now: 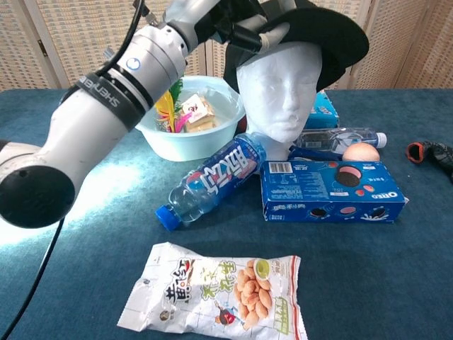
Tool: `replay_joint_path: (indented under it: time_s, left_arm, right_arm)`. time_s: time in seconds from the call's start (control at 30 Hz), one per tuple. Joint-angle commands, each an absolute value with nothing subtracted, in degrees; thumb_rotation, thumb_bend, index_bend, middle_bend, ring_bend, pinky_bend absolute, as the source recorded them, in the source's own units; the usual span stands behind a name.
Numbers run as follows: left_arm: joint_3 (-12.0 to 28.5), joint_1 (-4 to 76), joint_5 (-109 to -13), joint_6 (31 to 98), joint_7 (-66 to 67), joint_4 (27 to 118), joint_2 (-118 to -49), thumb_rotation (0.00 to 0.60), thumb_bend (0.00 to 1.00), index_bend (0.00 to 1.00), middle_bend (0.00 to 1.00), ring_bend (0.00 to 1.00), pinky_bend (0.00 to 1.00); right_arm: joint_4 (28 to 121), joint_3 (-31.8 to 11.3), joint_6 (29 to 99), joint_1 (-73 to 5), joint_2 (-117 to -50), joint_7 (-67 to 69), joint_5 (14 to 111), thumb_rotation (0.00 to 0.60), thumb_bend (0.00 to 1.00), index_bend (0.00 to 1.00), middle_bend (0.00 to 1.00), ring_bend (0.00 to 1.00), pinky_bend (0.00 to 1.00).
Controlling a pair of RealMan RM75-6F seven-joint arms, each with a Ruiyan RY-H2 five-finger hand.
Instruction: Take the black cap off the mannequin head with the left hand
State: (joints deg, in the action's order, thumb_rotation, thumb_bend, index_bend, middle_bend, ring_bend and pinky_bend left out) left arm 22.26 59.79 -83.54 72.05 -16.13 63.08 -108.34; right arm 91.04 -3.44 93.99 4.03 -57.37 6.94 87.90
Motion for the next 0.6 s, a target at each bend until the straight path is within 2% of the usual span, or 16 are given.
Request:
replay_joint_path:
  time_s: [0.03,0.2,0.6]
  left_arm:
    - [24.5,60.9,-81.4,70.7,-16.7,63.7,-108.3,0.600,0.57,0.57,1.00,1.00,1.00]
    - [27.4,61.5,-78.4,70.3,-17.5,64.6,-108.1,0.600,0.57,0.57,1.00,1.00,1.00]
    - [31.1,62.1,-74.7,71.4,-17.6,61.9,-107.2,0.600,0.57,0.57,1.00,1.00,1.00]
  right_arm:
    - [91.0,-3.4,94.1,4.1,-57.4,7.0,88.0,0.600,0.01,0.10,0.19,0.12,0.17]
    - [90.8,-3.3,94.4,4.4,-57.4,7.2,87.9,0.600,0.01,0.10,0.19,0.12,0.17]
    - [90.8,-3.4,94.6,4.6,-57.4,7.3,88.0,0.600,0.01,0.10,0.19,0.12,0.17]
